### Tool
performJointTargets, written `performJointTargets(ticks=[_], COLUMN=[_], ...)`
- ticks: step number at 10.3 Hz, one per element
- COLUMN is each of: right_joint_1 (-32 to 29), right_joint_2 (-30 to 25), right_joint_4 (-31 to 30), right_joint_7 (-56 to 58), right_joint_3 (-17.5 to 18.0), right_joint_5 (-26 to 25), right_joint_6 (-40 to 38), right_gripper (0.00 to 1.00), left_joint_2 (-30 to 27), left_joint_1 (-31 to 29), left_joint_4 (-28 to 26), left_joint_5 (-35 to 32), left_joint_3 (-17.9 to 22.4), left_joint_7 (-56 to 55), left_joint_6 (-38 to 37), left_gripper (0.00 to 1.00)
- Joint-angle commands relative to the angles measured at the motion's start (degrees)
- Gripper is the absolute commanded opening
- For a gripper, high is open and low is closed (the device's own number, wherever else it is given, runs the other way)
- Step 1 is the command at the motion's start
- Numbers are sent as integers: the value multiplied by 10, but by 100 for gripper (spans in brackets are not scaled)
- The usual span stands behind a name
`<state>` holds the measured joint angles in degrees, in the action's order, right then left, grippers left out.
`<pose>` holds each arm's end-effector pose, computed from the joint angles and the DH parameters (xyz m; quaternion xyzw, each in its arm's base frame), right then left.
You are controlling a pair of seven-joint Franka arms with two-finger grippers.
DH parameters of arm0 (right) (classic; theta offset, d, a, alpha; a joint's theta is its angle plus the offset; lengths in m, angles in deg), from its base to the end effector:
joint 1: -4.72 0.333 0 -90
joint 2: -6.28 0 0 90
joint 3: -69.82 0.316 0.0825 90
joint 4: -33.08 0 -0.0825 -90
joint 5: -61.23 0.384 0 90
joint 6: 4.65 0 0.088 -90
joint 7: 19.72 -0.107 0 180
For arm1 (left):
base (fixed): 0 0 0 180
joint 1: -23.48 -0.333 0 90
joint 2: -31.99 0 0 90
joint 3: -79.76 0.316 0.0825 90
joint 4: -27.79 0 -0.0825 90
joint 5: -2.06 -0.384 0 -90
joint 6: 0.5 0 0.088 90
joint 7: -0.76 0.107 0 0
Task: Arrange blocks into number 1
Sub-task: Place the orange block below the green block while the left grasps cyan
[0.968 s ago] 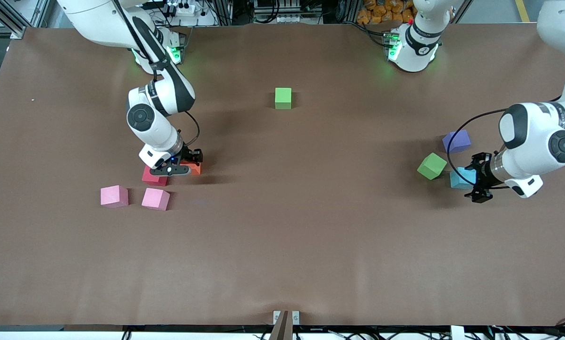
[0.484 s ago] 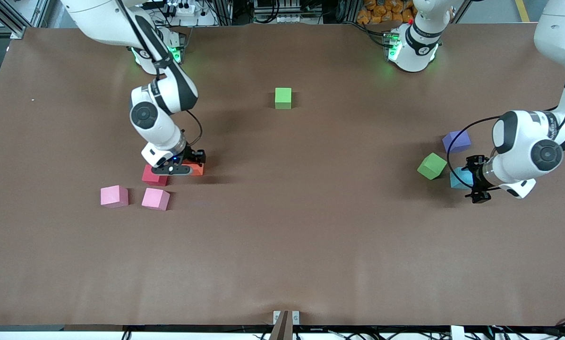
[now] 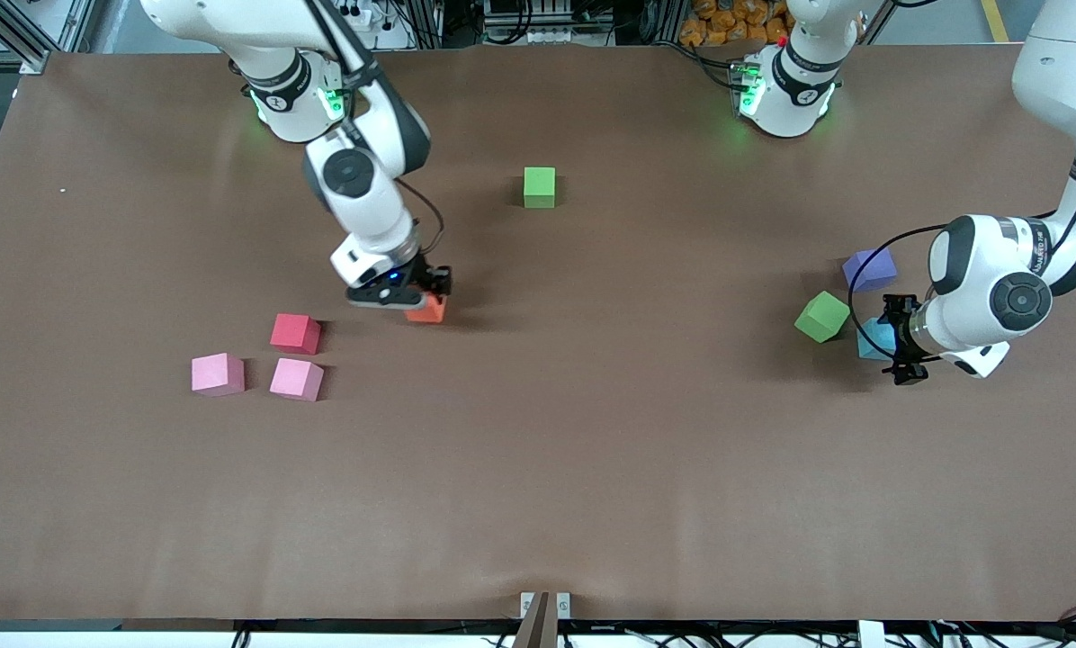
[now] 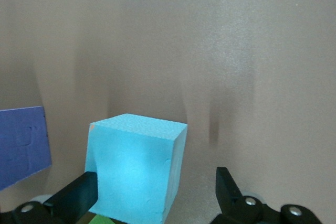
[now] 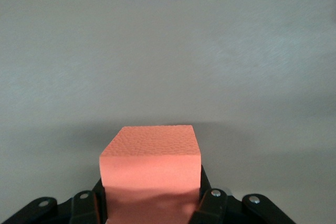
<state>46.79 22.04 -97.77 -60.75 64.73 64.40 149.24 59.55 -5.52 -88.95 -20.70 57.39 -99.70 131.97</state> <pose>0.4377 0.3270 0.2451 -0.9963 0.0568 -0.0488 0.0419 0.5753 0.0758 0.2082 -0.6933 -0.7155 0.0173 0.0844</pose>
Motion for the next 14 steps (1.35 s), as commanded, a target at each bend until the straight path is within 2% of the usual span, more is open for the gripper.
performJointTargets(ticks=[1,3,6,8,11,14], right_joint_1=[99,141,191,231,242,260], right_joint_2=[13,24,82,117,125,118], right_joint_4=[29,67,119,158,158,155], right_joint_7=[-77,-107,-156,-193,-195,-197], right_joint_3=[-51,-56,-58,-75,-76,-70], right_joint_5=[4,3,3,4,4,5], right_joint_6=[-19,-82,-84,-86,-86,-87], right_gripper=[63,63,63,63,63,63], left_joint_2=[-22,-23,-19,-16,-8,-1], left_joint_1=[-3,-4,-4,-4,-5,-7], left_joint_4=[4,6,5,3,3,-2], left_joint_5=[-17,-17,-17,-17,-17,-17], left_joint_3=[-2,-2,-1,-1,-1,0], left_joint_7=[-1,3,8,9,8,4], left_joint_6=[-35,-40,-41,-40,-35,7], left_gripper=[100,100,100,100,100,100])
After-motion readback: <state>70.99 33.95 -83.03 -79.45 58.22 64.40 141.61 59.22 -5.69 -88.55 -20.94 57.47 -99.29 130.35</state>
